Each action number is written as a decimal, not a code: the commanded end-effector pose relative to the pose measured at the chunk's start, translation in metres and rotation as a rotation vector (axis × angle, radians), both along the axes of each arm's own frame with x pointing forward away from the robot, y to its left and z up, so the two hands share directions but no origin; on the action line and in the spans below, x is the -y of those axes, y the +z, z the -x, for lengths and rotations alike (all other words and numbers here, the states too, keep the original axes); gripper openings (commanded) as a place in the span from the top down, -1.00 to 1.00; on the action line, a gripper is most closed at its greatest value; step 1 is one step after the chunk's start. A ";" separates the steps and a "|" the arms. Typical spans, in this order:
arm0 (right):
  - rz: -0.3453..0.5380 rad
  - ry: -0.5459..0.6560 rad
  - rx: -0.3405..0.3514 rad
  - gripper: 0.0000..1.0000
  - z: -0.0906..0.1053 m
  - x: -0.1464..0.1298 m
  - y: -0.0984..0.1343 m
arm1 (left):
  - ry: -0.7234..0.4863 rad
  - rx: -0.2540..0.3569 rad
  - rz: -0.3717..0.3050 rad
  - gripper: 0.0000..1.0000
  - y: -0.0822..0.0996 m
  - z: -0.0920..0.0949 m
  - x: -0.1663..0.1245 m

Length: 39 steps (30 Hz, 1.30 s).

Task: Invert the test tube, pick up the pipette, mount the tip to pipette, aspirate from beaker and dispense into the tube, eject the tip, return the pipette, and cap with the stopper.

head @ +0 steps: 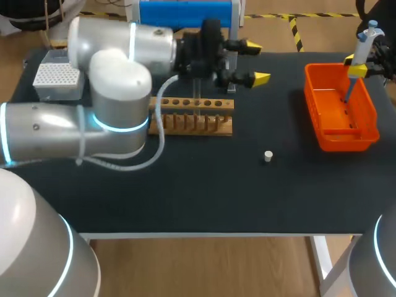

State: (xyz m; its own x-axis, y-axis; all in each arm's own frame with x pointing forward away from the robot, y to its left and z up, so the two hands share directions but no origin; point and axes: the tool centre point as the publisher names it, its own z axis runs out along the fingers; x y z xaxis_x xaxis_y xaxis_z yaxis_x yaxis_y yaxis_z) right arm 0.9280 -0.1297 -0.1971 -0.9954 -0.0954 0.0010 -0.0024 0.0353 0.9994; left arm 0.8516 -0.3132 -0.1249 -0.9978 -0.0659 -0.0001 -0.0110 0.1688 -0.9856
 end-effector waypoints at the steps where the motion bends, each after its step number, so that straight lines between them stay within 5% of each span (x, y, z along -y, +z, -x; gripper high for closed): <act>1: 0.002 0.003 -0.001 1.00 -0.001 0.001 0.001 | -0.004 0.001 0.083 -1.00 -0.004 0.006 -0.031; 20: 0.002 0.003 -0.001 1.00 -0.001 0.001 0.001 | 0.070 -0.020 0.081 -1.00 -0.009 0.018 -0.074; 39: 0.002 0.003 -0.001 1.00 -0.001 0.001 0.001 | 0.154 0.034 0.111 -1.00 -0.002 0.039 -0.090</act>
